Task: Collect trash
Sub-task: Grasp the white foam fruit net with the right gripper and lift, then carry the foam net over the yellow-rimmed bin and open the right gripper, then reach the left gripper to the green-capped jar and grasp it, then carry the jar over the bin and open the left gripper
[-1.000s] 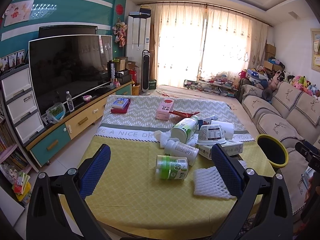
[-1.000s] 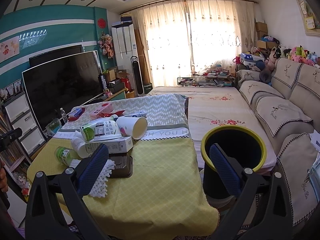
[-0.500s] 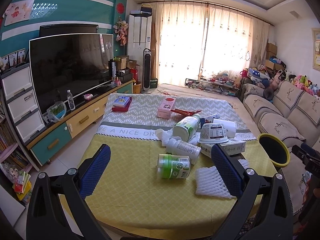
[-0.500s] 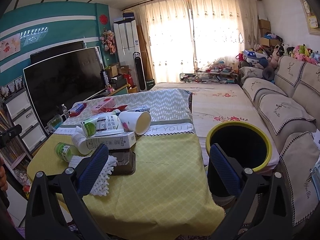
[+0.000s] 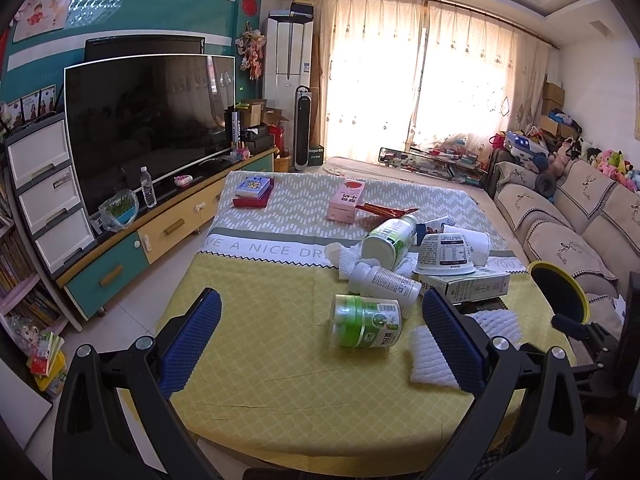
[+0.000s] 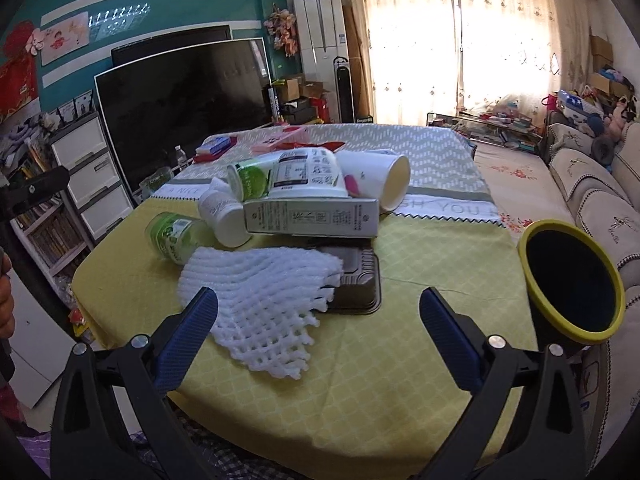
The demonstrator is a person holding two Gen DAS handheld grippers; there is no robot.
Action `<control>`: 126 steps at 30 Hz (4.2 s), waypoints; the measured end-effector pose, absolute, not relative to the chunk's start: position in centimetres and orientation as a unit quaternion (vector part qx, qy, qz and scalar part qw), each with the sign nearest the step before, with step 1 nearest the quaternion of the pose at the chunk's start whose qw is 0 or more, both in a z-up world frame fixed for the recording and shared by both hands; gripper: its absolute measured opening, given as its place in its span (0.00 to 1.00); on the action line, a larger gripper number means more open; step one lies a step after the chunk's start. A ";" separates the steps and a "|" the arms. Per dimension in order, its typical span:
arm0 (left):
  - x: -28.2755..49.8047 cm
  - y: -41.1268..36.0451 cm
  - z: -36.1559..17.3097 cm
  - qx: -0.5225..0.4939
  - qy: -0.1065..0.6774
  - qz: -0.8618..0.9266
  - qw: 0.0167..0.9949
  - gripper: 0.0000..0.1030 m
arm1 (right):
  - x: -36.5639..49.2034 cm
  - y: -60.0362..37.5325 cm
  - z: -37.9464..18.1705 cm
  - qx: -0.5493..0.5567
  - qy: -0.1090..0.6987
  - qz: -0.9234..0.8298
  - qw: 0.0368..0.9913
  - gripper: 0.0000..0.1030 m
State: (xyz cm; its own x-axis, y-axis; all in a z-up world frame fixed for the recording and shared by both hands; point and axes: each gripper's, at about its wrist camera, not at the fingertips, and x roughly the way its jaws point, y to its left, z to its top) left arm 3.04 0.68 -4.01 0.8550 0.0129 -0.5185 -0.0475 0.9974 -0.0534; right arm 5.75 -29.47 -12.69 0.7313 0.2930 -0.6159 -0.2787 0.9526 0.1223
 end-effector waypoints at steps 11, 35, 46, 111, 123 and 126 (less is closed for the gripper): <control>3.0 0.7 -4.1 -0.022 0.262 0.023 0.965 0.96 | 7.1 -28.6 -15.4 0.022 0.387 0.172 0.905 0.44; 3.5 0.4 -4.6 -0.018 0.268 0.021 0.963 0.96 | 4.2 -35.6 -8.3 0.052 0.266 0.086 0.959 0.09; 4.3 -0.5 -5.3 -0.012 0.280 0.014 0.960 0.96 | 9.5 -48.3 -12.6 0.041 0.287 -0.168 0.942 0.10; 10.7 -8.0 -9.0 0.033 0.340 -0.094 0.935 0.68 | 8.1 -48.9 -14.0 0.095 0.278 -0.146 0.945 0.70; 13.8 -23.2 -4.8 0.072 0.310 -0.273 0.908 0.68 | 5.4 -54.5 -13.2 0.108 0.253 -0.224 0.935 0.70; 15.3 -28.7 -5.3 0.082 0.317 -0.311 0.892 0.68 | 4.9 -56.5 -13.1 0.116 0.247 -0.243 0.931 0.70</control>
State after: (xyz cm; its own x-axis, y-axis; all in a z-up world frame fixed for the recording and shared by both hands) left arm 15.32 -28.71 -5.27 0.6057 -0.5024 -0.6171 0.6066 0.7934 -0.0505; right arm 4.92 -56.46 -13.15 0.7602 -0.3953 -0.5156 0.5100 0.8547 0.0967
